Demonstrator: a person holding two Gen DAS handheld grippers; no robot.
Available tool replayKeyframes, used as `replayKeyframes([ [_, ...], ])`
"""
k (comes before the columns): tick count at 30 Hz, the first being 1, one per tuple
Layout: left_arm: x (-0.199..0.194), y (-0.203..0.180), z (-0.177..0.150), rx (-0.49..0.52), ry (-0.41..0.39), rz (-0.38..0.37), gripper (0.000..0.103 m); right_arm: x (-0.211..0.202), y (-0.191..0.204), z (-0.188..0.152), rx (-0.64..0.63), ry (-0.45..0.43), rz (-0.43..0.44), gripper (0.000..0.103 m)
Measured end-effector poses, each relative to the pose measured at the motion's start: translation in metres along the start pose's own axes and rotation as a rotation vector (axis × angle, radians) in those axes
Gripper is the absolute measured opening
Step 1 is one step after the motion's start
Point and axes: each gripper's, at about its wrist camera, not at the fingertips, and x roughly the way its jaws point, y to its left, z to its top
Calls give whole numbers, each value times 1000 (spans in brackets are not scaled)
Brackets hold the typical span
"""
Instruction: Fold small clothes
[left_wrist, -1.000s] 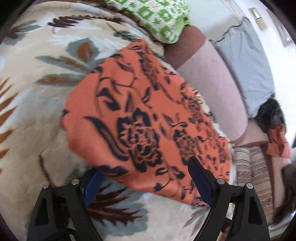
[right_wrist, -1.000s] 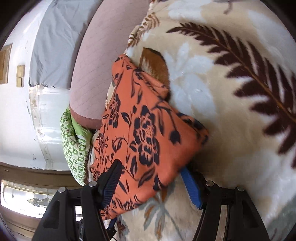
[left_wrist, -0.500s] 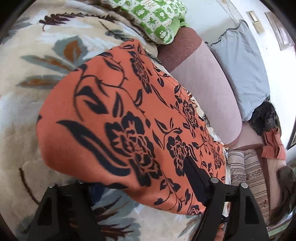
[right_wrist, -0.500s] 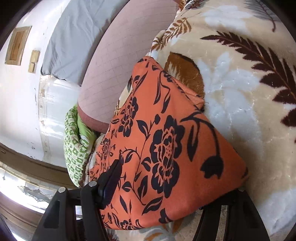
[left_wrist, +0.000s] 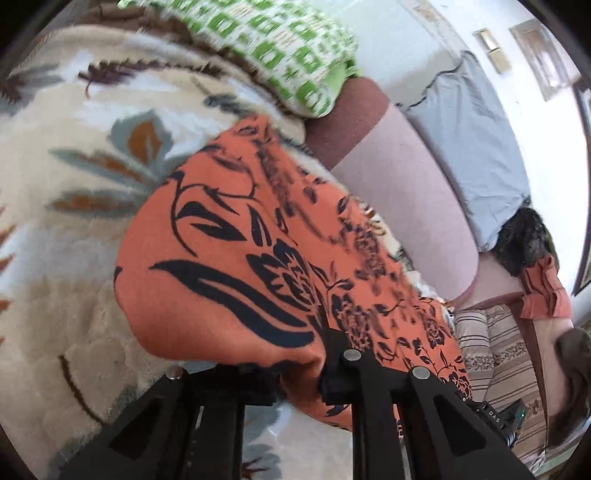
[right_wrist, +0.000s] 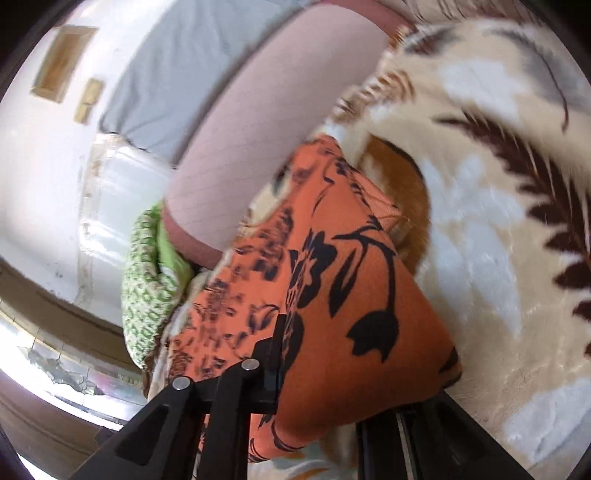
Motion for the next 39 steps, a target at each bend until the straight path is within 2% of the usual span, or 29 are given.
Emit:
replayKeyframes([
  [4, -25, -3, -8, 2, -5, -31, 15, -20, 11, 0, -40, -30, 6, 14],
  [8, -51, -4, -32, 25, 4, -14, 15, -48, 12, -13, -42, -22, 11, 14],
  [13, -88, 1, -79, 78, 38, -3, 15, -95, 6, -43, -65, -12, -5, 14],
  [17, -110, 14, -117, 77, 77, 14, 16, -133, -17, -76, -39, -3, -5, 14],
  [18, -110, 18, -124, 85, 98, 39, 17, -141, -25, -85, -23, 3, -10, 14],
  [20, -107, 29, -130, 55, 138, 98, 27, -144, -48, -104, 42, 67, -71, 14],
  [21, -109, 33, -129, 25, 150, 92, 29, -141, -58, -108, 84, 104, -106, 19],
  [22, -112, 36, -128, 5, 152, 92, 36, -135, -77, -115, 177, 161, -136, 20],
  [23, -120, 39, -125, -3, 138, 104, 39, -139, -93, -118, 283, 161, -74, 20],
  [25, -137, 41, -123, 17, 95, 129, 42, -151, -99, -113, 344, 167, -76, 25],
  [28, -164, 39, -120, 58, 17, 196, 43, -183, -93, -104, 290, 91, -131, 26],
  [30, -181, 28, -114, 125, -76, 247, 45, -204, -85, -101, 238, 15, -178, 28],
  [33, -201, 2, -109, 233, -240, 295, 59, -221, -58, -93, 109, -80, -220, 28],
  [34, -204, -6, -110, 272, -282, 296, 68, -225, -48, -92, 70, -113, -231, 28],
  [36, -195, -22, -112, 353, -289, 287, 72, -228, -19, -88, -66, -173, -264, 28],
  [39, -159, -25, -116, 405, -198, 289, 72, -206, -2, -82, -122, -109, -232, 28],
])
